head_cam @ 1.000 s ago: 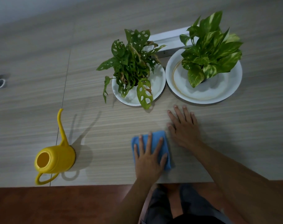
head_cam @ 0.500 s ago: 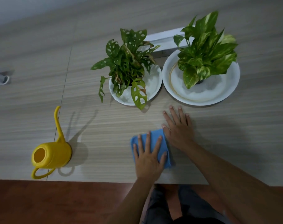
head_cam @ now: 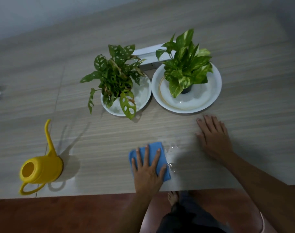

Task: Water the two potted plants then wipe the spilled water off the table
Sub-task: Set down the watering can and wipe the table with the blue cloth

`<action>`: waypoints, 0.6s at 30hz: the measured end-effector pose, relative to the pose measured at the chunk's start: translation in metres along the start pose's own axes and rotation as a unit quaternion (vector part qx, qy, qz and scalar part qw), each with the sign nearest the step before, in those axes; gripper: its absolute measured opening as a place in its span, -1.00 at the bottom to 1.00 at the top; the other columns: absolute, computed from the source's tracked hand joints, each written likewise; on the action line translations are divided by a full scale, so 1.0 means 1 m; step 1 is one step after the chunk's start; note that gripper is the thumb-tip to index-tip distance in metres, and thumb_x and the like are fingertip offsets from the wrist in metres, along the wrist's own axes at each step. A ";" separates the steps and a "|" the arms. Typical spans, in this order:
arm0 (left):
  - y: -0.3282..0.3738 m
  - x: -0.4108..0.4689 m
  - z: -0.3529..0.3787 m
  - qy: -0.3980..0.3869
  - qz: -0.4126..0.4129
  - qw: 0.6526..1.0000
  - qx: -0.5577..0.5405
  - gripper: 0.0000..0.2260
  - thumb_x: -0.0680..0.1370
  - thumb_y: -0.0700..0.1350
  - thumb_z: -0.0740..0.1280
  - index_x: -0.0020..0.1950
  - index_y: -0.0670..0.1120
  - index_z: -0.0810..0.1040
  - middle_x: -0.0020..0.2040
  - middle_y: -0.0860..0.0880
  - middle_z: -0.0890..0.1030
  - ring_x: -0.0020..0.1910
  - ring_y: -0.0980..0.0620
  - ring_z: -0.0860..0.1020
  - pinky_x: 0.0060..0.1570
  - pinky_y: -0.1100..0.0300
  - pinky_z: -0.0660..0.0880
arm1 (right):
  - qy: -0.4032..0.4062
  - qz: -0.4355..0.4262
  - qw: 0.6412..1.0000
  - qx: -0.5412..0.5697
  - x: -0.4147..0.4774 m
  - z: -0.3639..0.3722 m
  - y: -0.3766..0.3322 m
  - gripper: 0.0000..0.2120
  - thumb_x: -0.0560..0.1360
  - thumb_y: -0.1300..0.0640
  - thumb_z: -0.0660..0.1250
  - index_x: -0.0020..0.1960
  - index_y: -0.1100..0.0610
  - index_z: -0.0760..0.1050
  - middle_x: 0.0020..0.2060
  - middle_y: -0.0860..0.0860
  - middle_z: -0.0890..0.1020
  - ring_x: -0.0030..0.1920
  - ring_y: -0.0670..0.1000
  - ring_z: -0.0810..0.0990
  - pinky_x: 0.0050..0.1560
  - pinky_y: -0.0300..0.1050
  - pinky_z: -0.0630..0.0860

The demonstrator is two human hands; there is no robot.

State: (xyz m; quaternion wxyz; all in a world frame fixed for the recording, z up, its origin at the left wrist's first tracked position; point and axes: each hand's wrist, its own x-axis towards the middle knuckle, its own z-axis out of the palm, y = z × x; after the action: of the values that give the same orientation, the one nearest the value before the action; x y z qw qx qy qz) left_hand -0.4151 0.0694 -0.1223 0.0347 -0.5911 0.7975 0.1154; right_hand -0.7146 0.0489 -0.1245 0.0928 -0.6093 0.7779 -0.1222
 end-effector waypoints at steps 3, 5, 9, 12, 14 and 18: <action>0.011 0.027 -0.002 0.008 0.039 0.999 0.018 -0.38 0.60 0.42 -0.02 0.64 0.27 0.03 0.69 -0.01 0.00 0.64 -0.23 -0.09 0.55 -0.28 0.00 | 0.001 -0.008 1.000 -0.030 -0.004 0.008 0.005 -0.43 0.59 -0.19 0.03 0.54 0.00 0.28 0.55 0.08 0.27 0.54 0.21 0.20 0.45 0.23 0.14; -0.004 0.034 -0.003 0.013 0.036 0.999 0.024 -0.38 0.60 0.42 0.00 0.63 0.28 0.03 0.69 0.01 -0.01 0.65 -0.22 -0.07 0.56 -0.27 0.00 | 0.001 -0.010 0.999 -0.034 -0.004 0.011 0.007 -0.42 0.59 -0.20 0.06 0.54 -0.01 0.27 0.55 0.07 0.26 0.54 0.21 0.19 0.46 0.23 0.13; -0.030 -0.005 0.002 0.025 -0.025 0.999 0.012 -0.39 0.61 0.40 -0.01 0.64 0.26 0.05 0.69 0.01 -0.01 0.65 -0.21 -0.07 0.54 -0.29 0.06 | 0.007 -0.015 0.999 -0.039 -0.006 0.014 0.009 -0.43 0.59 -0.19 0.07 0.55 -0.01 0.25 0.56 0.07 0.25 0.55 0.20 0.16 0.47 0.22 0.11; 0.000 -0.038 0.009 0.005 -0.030 1.000 0.005 -0.38 0.61 0.40 -0.01 0.64 0.24 0.07 0.68 -0.02 0.01 0.64 -0.24 -0.06 0.53 -0.32 0.07 | 0.011 -0.012 0.999 -0.037 -0.007 0.014 0.008 -0.42 0.59 -0.18 0.07 0.55 0.00 0.26 0.56 0.07 0.24 0.55 0.20 0.15 0.48 0.22 0.10; 0.035 -0.034 0.015 0.007 0.004 1.000 0.004 -0.39 0.60 0.41 0.02 0.63 0.25 0.08 0.68 -0.01 0.02 0.64 -0.24 -0.06 0.54 -0.30 0.04 | 0.008 -0.011 0.999 -0.034 -0.006 0.013 0.008 -0.42 0.58 -0.17 0.07 0.56 0.00 0.24 0.57 0.06 0.22 0.56 0.19 0.14 0.48 0.22 0.09; 0.045 0.026 0.008 0.013 0.046 0.999 0.017 -0.39 0.60 0.40 0.03 0.63 0.28 0.06 0.68 0.03 0.01 0.65 -0.21 -0.07 0.55 -0.28 0.01 | 0.005 -0.014 0.999 -0.031 -0.007 0.013 0.008 -0.42 0.58 -0.16 0.07 0.56 -0.01 0.23 0.57 0.06 0.21 0.56 0.20 0.14 0.48 0.23 0.08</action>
State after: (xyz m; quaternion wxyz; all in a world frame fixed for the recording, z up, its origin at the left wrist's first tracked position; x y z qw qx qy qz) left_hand -0.4661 0.0588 -0.1286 0.0291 -0.5548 0.8260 0.0954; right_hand -0.7165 0.0564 -0.1397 0.0679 -0.6218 0.7734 -0.1024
